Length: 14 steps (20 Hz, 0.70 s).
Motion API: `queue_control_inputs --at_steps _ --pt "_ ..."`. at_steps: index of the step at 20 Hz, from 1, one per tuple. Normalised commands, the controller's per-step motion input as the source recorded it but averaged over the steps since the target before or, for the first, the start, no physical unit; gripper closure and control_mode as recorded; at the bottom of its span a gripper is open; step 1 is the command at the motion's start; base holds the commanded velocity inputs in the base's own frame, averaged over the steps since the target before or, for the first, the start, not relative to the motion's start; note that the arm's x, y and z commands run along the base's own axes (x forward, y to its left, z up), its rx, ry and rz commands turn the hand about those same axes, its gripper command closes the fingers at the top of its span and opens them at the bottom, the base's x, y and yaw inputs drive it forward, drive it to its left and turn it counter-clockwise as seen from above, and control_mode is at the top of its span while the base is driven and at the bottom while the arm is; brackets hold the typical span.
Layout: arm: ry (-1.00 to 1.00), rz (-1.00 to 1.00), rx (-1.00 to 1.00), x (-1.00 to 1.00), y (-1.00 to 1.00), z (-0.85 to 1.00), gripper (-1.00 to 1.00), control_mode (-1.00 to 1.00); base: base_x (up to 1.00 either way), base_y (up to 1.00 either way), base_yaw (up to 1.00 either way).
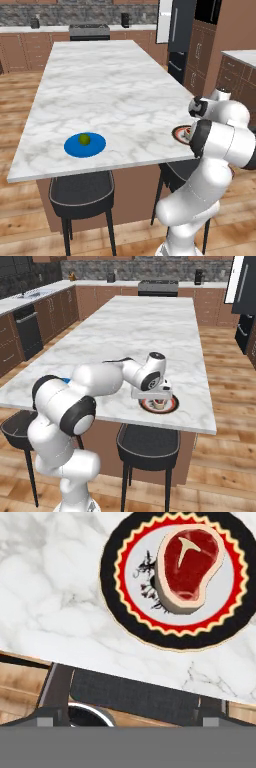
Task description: Transport the steak and lime to the fridge. Place the steak on the rack containing meat and place the lime on the rack containing the vegetable, ensuring meats and vegetables are on different racks.
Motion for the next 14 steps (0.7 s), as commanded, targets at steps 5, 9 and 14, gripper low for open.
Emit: queue_control_inputs --at_steps 5,9,14 --pt "0.07 0.04 0.01 0.45 -0.20 -0.34 -1.00 -1.00 0.00 0.00 0.00" --pt "0.05 0.03 0.02 0.46 -0.11 -0.30 -1.00 -1.00 0.00 0.00 0.00" --pt "0.01 0.02 0.02 0.40 -0.03 -0.24 -1.00 -1.00 0.00 0.00 0.00"
